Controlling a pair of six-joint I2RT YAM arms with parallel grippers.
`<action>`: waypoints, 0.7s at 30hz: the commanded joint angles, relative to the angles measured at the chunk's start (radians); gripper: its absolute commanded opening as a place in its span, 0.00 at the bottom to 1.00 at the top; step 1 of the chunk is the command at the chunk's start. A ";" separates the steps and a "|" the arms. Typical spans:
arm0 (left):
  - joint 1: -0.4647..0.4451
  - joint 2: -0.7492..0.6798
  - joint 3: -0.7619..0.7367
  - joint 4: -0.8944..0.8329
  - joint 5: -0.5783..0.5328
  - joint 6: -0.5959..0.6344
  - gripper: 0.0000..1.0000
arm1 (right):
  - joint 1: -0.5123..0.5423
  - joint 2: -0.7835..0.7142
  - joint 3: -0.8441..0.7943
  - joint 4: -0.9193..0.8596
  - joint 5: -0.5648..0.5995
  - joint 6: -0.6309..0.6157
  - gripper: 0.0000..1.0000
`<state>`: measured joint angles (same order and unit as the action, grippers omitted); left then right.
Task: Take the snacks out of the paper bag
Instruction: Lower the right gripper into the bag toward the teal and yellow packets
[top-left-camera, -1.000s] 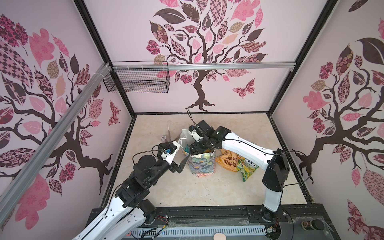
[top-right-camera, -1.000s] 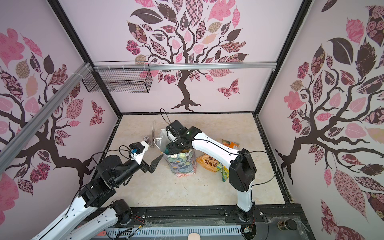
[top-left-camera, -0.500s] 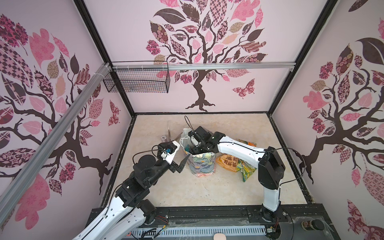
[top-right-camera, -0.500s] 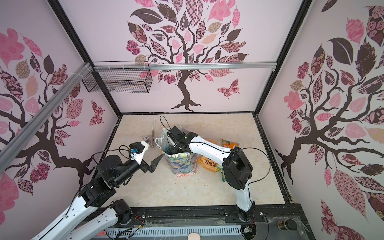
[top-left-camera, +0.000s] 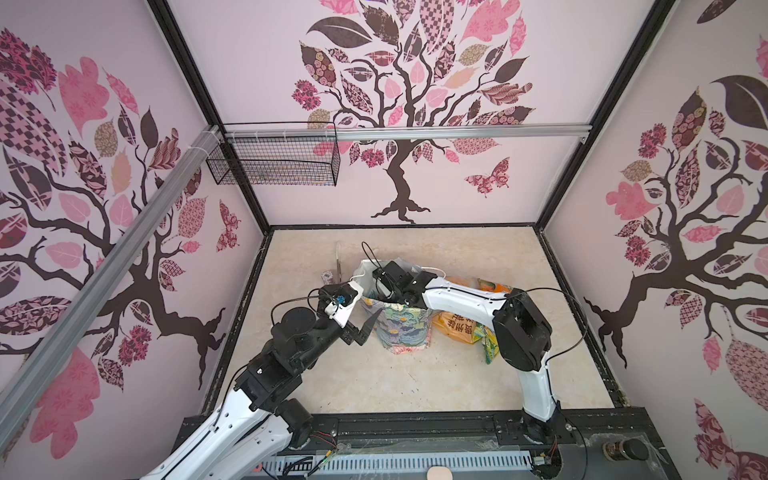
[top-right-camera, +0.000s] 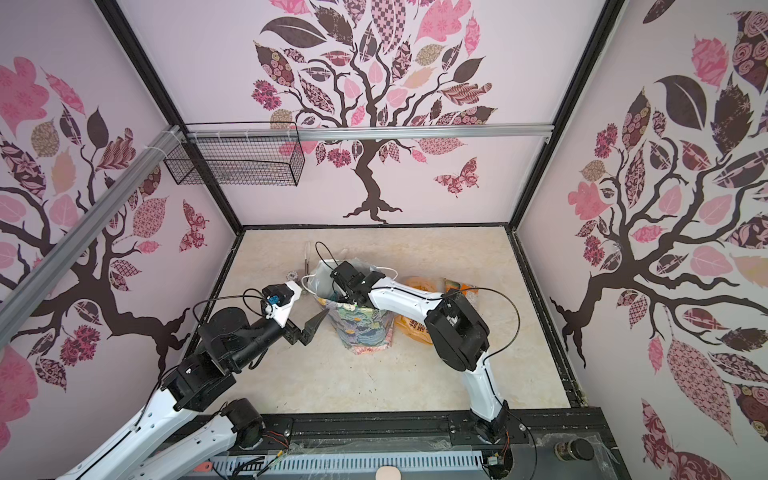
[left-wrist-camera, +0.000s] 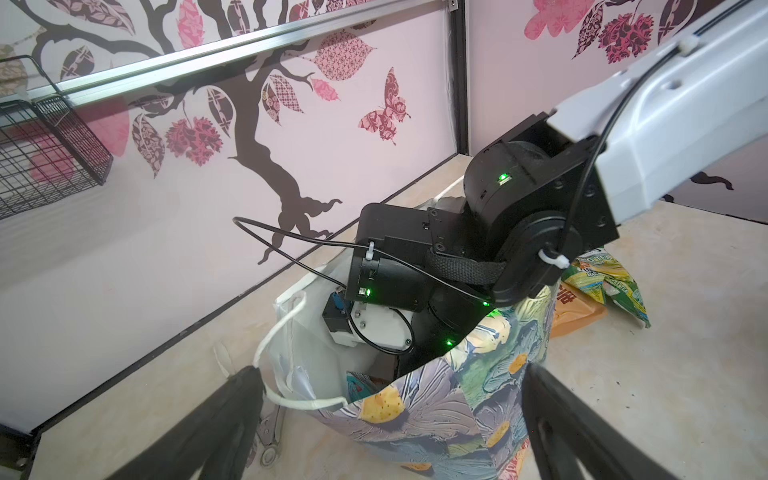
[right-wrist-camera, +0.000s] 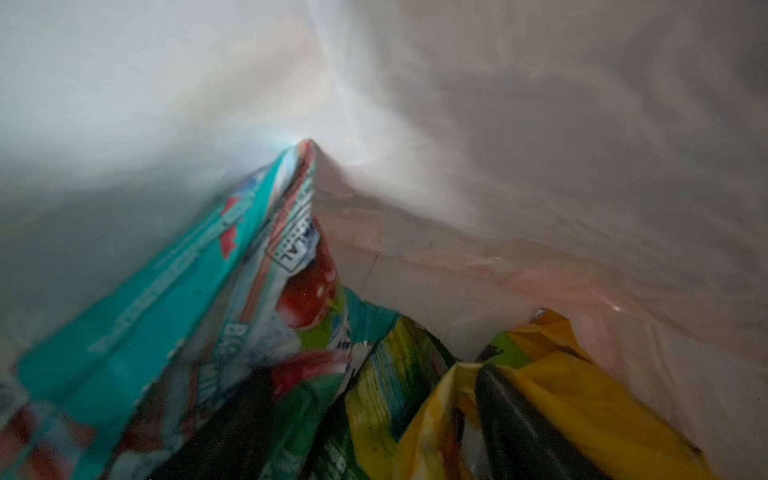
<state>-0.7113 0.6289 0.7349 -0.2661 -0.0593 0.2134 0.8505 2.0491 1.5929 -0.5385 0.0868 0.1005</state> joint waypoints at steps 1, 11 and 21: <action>0.006 0.000 -0.002 0.022 0.011 -0.003 0.98 | 0.003 0.068 -0.050 -0.068 0.036 0.023 0.67; 0.007 -0.011 -0.003 0.020 0.009 -0.002 0.98 | 0.003 -0.028 -0.046 -0.041 0.058 0.044 0.20; 0.007 -0.010 -0.003 0.021 0.009 -0.003 0.98 | 0.004 -0.121 -0.037 -0.022 0.049 0.071 0.03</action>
<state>-0.7082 0.6262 0.7349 -0.2653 -0.0589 0.2131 0.8570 2.0121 1.5547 -0.5289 0.1127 0.1555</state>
